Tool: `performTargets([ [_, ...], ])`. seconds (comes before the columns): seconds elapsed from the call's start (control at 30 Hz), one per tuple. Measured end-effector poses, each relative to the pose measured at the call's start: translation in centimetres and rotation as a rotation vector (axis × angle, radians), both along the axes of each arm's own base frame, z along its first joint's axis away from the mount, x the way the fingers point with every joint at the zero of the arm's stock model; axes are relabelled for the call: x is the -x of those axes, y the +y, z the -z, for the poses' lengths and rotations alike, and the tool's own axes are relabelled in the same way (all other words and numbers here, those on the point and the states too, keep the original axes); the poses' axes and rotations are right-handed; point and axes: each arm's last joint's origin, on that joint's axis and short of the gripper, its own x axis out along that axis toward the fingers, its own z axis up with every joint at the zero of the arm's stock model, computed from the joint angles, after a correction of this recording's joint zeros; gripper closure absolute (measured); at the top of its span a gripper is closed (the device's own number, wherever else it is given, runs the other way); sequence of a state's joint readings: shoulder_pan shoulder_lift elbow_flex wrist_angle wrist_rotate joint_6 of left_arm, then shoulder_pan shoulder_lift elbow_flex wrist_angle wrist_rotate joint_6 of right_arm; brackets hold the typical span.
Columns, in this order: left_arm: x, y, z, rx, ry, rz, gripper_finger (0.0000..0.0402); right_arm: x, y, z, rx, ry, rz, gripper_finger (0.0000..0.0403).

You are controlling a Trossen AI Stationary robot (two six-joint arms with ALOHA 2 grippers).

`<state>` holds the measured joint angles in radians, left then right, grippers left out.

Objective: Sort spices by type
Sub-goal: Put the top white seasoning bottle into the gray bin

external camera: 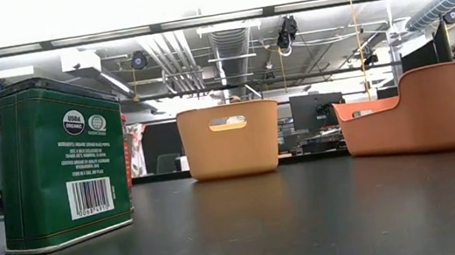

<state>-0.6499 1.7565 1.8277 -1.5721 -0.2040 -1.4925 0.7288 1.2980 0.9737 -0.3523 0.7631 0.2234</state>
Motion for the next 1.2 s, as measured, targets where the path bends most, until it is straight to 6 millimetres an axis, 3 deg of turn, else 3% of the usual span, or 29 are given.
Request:
performTargets([
  [0.2,-1.1,-1.5,-0.6,-0.011,-0.058,0.030,0.0402,0.0,0.0,0.0,-0.014,-0.006,0.006,0.0130],
  [0.5,-1.0,-1.9,0.9,-0.004,0.025,0.063,0.0402,-0.1,0.0,0.0,-0.006,-0.005,0.000,0.0134],
  [0.9,3.4,1.4,0.8,0.047,0.084,0.028,0.0402,-0.7,-1.2,0.1,0.146,-0.011,0.048,0.0157],
  [1.07,5.9,2.7,2.2,0.163,0.220,-0.162,0.0402,-1.4,-2.7,0.4,0.215,-0.014,0.139,0.0167],
  [1.2,7.2,2.4,3.4,0.276,0.352,-0.302,0.0402,-1.7,-3.6,0.9,0.205,-0.006,0.181,0.0170],
])
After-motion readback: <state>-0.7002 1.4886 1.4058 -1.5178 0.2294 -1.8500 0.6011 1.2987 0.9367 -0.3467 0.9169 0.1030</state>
